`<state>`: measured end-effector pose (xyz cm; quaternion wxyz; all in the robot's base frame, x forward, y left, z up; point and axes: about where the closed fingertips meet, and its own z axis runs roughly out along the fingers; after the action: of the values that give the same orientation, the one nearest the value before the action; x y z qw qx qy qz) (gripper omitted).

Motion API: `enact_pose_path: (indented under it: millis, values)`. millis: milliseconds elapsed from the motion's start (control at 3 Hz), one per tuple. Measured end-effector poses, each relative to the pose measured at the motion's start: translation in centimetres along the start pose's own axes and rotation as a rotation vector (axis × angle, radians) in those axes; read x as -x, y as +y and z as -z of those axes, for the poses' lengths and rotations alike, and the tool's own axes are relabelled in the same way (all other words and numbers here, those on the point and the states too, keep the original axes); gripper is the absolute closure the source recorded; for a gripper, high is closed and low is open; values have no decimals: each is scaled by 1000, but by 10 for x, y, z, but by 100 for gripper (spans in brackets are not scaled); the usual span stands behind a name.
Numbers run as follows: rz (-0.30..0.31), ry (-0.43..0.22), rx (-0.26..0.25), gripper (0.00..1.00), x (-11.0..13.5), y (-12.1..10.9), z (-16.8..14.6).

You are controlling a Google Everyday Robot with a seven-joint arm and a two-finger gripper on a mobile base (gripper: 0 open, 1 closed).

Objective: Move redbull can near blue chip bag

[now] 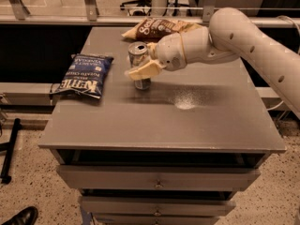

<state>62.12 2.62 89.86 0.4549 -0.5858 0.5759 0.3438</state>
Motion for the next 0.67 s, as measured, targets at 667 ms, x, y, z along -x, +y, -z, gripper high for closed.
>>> enact_pose_path:
  millis: [667]
  values:
    - [-14, -35, 0, 100, -2, -33, -50]
